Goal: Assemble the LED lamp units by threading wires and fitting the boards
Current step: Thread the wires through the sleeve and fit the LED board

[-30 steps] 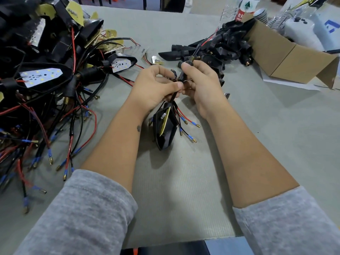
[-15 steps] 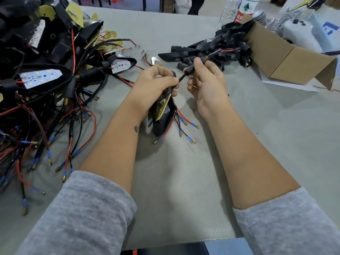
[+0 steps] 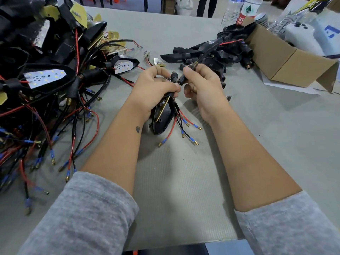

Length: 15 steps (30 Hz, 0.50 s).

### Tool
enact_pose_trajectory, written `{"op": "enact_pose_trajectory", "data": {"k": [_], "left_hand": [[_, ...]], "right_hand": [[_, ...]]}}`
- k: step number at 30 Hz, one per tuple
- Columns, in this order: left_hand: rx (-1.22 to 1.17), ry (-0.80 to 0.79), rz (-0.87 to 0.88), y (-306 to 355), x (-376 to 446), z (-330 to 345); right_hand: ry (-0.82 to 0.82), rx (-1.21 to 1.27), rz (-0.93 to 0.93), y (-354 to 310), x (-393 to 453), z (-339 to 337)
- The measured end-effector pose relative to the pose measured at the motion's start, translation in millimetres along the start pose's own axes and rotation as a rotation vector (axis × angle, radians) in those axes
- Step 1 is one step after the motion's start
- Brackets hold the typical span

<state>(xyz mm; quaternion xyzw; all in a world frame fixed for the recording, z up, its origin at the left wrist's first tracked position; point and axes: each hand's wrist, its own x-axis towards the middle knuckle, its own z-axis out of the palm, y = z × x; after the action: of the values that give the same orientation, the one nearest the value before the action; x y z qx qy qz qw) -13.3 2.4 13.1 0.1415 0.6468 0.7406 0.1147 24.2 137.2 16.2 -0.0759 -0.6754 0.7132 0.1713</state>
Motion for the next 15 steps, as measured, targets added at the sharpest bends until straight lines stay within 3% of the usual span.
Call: {"op": "enact_pose_trajectory", "data": {"k": [7,15], "left_hand": [[-0.008,0.025,-0.009,-0.7,0.0,2.9],[0.042,0.053,0.010,-1.9,1.9,4.3]], "right_hand": [[-0.020,-0.014,-0.003,-0.6,-1.6,0.3],[0.136,0.085,-0.019,-0.6,-0.2,0.5]]}}
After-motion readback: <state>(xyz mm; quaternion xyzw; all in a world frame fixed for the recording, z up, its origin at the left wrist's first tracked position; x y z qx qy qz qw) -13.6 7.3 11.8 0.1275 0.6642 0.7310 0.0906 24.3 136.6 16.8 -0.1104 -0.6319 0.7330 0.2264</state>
